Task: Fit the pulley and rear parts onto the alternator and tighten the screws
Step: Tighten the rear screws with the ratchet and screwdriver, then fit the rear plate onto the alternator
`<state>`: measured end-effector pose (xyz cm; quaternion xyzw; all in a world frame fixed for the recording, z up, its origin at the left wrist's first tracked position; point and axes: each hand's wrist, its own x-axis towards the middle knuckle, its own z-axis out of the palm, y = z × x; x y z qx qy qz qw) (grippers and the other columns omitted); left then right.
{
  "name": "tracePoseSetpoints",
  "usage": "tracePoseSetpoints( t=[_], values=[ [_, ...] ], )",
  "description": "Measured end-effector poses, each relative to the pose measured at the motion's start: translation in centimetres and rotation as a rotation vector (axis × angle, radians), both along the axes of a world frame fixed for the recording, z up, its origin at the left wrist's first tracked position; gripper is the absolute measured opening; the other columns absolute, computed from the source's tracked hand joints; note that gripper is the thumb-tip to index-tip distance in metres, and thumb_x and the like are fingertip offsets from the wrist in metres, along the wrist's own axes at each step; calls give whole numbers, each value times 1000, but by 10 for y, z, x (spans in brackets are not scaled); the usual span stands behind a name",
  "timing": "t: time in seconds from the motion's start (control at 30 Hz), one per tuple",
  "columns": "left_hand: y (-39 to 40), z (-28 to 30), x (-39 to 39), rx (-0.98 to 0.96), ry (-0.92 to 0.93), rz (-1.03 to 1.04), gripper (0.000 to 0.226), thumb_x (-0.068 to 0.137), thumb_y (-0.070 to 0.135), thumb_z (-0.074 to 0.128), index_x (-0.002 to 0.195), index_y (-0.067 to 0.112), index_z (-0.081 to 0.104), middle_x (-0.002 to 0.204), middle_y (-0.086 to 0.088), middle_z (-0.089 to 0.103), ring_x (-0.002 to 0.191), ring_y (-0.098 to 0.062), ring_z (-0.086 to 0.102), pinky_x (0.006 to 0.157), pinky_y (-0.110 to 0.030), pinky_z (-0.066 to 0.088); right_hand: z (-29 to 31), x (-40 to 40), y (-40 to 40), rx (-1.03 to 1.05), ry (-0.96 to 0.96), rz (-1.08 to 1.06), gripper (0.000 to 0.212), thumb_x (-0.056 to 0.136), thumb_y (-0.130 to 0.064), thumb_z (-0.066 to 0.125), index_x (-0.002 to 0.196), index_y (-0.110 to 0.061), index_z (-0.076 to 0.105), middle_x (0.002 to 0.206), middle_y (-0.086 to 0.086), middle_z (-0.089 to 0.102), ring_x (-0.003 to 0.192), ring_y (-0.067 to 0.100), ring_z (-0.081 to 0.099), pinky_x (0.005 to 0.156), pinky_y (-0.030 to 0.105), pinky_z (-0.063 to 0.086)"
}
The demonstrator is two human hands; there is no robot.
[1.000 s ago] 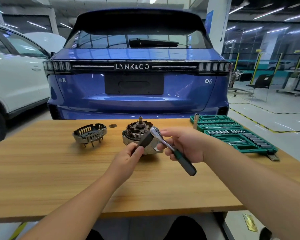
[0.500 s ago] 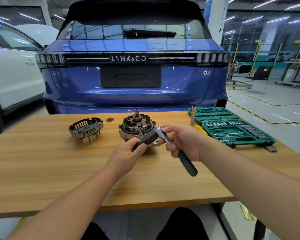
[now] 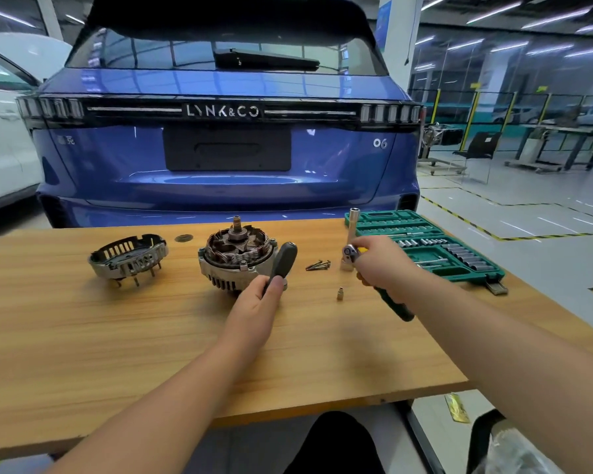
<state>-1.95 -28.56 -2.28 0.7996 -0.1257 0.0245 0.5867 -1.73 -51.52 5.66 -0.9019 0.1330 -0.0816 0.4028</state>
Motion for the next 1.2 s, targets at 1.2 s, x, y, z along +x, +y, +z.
tracePoseSetpoints(
  t=[1.2],
  values=[
    [-64,-24,21,231,-96,-88,22,102,37,51,86,26,63,79,7,64,76,-11,58,68,-29,44,-20,22,4,803,-317,11,14,98,-24,65,106,-14,66,98,7,75,89,22,75,72,34,62]
  ],
)
